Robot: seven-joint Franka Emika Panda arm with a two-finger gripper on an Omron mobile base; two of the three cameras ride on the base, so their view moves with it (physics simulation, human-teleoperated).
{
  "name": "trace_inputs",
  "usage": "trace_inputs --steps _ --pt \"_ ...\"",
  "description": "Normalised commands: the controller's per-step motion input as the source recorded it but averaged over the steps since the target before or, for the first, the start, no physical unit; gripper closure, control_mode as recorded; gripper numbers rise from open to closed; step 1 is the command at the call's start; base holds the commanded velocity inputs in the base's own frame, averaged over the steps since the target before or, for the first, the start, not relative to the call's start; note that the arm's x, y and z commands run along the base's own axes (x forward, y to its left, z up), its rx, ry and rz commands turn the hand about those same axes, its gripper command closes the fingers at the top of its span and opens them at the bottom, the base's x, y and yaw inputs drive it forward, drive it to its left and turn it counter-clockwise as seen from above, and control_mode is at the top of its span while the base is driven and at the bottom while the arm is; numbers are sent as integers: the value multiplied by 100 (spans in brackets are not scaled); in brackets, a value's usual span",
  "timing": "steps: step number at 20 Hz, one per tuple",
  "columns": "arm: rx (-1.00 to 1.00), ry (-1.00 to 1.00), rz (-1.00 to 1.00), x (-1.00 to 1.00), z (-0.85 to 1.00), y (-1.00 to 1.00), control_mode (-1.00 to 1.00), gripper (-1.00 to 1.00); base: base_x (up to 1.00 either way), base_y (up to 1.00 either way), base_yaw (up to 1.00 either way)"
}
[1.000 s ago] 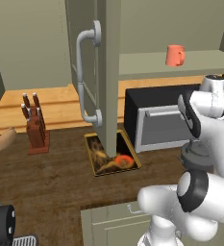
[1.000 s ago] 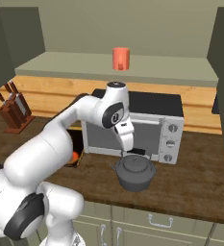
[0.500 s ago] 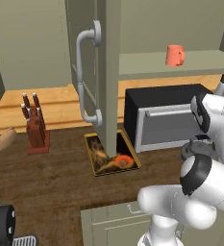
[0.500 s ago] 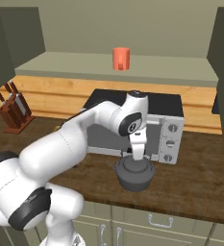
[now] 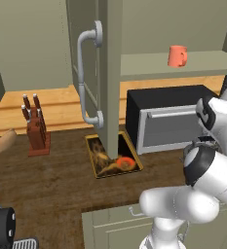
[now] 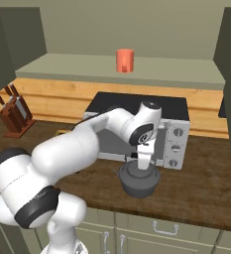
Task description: Pick the kettle from the counter and place it on the tray. Then pick the mug from the cabinet and place it on the tray. Then close the cabinet doors.
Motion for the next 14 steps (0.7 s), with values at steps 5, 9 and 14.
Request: trace_inputs --steps 5,9,14 --pt "8 0 -2 1 -6 -18 -100 -100 0 0 0" --pt "9 0 -1 5 -7 -11 -100 -100 0 0 0" --pt "9 0 0 17 -8 -1 -100 -100 0 0 0"
